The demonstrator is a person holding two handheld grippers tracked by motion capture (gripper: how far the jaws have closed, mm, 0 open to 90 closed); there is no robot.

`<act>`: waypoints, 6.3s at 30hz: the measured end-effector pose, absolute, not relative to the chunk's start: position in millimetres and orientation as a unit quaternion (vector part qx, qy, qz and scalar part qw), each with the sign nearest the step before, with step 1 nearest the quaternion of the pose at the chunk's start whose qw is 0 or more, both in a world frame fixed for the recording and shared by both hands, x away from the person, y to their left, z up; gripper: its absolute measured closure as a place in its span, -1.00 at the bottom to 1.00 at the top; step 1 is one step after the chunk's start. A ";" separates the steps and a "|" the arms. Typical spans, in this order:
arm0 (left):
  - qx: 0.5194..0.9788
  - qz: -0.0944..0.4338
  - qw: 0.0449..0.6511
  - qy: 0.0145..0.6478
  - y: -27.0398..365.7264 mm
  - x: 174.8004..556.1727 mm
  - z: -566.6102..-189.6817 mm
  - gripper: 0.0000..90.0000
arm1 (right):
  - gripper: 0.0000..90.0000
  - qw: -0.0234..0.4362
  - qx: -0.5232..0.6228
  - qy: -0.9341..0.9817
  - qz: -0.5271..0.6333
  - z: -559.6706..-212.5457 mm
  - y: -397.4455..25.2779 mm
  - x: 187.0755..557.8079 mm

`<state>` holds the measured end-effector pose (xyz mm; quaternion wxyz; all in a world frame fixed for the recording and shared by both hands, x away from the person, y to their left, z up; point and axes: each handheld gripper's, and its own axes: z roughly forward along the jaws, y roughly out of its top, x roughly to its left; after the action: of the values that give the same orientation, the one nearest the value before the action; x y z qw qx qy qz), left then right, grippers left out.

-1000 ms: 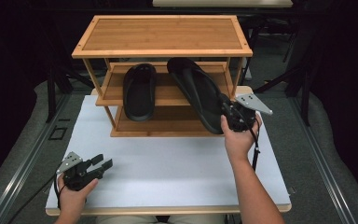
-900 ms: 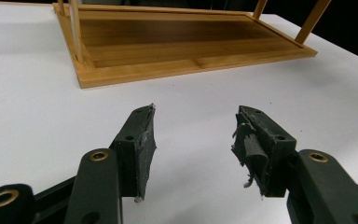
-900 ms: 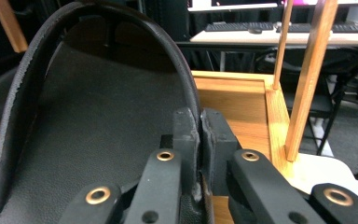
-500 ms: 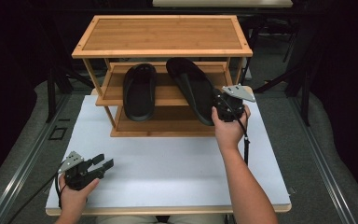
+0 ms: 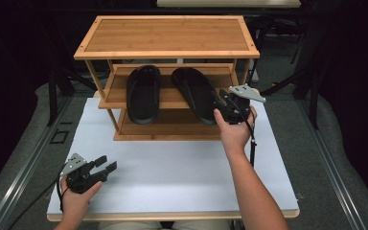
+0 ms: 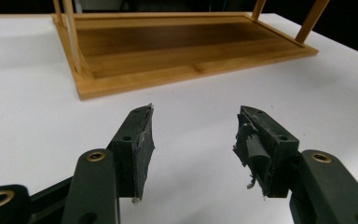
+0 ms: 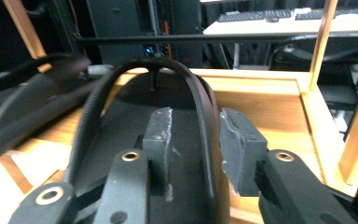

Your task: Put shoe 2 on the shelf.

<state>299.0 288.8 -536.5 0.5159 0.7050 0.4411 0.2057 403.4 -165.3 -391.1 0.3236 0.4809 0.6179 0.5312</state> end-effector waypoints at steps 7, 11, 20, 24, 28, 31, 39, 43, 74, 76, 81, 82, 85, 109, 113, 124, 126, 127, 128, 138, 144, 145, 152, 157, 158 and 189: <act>0.708 0.211 0.516 0.434 282.3 313.5 -509.4 -0.01 | 0.27 0.315 0.467 0.618 0.549 -392.4 -184.3 379.5; 0.697 0.214 0.527 0.437 276.3 326.0 -489.0 -0.01 | 0.22 0.284 0.469 0.631 0.549 -397.4 -186.7 376.9; 0.674 0.236 0.559 0.421 261.5 346.9 -433.1 -0.01 | 0.18 0.276 0.463 0.634 0.554 -404.8 -176.9 371.7; 0.669 0.254 0.565 0.411 248.6 355.0 -415.2 -0.03 | 0.18 0.262 0.455 0.640 0.560 -403.8 -166.6 369.3; 0.666 0.263 0.569 0.405 236.1 362.6 -406.2 -0.10 | 0.17 0.265 0.447 0.640 0.566 -401.6 -161.5 367.6; 0.659 0.269 0.574 0.404 227.3 368.8 -402.3 -0.14 | 0.09 0.279 0.451 0.635 0.562 -401.6 -159.8 368.5; 0.661 0.251 0.568 0.420 210.8 388.3 -405.3 -0.20 | 0.04 0.281 0.462 0.638 0.548 -406.7 -158.5 375.0; 0.667 0.251 0.556 0.427 202.7 394.9 -410.4 -0.22 | 0.02 0.286 0.461 0.637 0.548 -409.8 -153.7 375.5; 0.684 0.234 0.561 0.403 182.1 434.9 -414.7 -0.17 | 0.00 0.289 0.450 0.628 0.566 -417.0 -112.9 392.2; 0.681 0.234 0.563 0.404 181.9 436.3 -415.1 -0.17 | 0.00 0.287 0.451 0.626 0.568 -417.5 -112.9 393.6; 0.678 0.233 0.566 0.407 181.8 437.2 -415.0 -0.15 | 0.00 0.293 0.451 0.622 0.569 -418.3 -112.7 394.7; 0.678 0.232 0.566 0.408 181.8 437.1 -414.9 -0.15 | 0.00 0.291 0.451 0.624 0.567 -418.1 -112.8 394.3; 0.677 0.232 0.564 0.412 181.8 436.1 -414.2 -0.14 | -0.01 0.291 0.451 0.624 0.568 -417.8 -113.2 394.5; 0.680 0.235 0.565 0.405 211.2 410.3 -410.0 -0.11 | 0.00 0.294 0.430 0.652 0.551 -407.0 -133.9 375.4; 0.675 0.233 0.569 0.408 219.3 407.9 -411.3 -0.11 | 0.00 0.302 0.425 0.655 0.546 -404.3 -135.9 369.2; 0.677 0.230 0.576 0.396 227.8 395.4 -411.1 -0.11 | 0.00 0.311 0.419 0.659 0.541 -397.5 -142.6 357.2; 0.674 0.227 0.583 0.393 229.8 390.9 -410.4 -0.12 | 0.00 0.314 0.417 0.661 0.539 -397.7 -145.0 355.2; 0.675 0.228 0.582 0.391 230.6 389.3 -410.3 -0.12 | 0.00 0.316 0.418 0.662 0.536 -398.0 -146.8 353.6; 0.675 0.228 0.584 0.389 231.8 387.1 -410.6 -0.12 | -0.01 0.318 0.417 0.663 0.534 -398.2 -148.3 352.7; 0.678 0.235 0.582 0.383 247.7 364.8 -414.8 -0.13 | -0.02 0.341 0.415 0.669 0.514 -404.4 -169.4 332.3; 0.674 0.245 0.586 0.376 258.0 343.8 -418.3 -0.13 | -0.04 0.337 0.422 0.657 0.527 -409.3 -181.0 312.0; 0.675 0.247 0.587 0.372 259.1 339.6 -420.0 -0.13 | -0.04 0.341 0.421 0.654 0.528 -410.8 -181.9 308.4; 0.696 0.244 0.566 0.368 264.8 315.4 -448.5 -0.14 | -0.04 0.360 0.424 0.653 0.514 -434.2 -187.4 285.5; 0.714 0.239 0.540 0.377 269.4 303.6 -473.5 -0.15 | -0.04 0.359 0.431 0.655 0.506 -458.4 -192.4 270.4; 0.716 0.238 0.537 0.379 269.8 301.9 -478.8 -0.15 | -0.04 0.358 0.435 0.658 0.500 -462.2 -194.0 268.2; 0.753 0.197 0.472 0.415 278.0 306.2 -556.7 -0.13 | -0.10 0.305 0.487 0.703 0.420 -559.2 -207.1 279.1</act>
<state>306.2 278.0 -556.7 0.4721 0.7526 0.4148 0.1967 279.1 -207.1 -559.2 0.3050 0.4866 0.7025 0.4202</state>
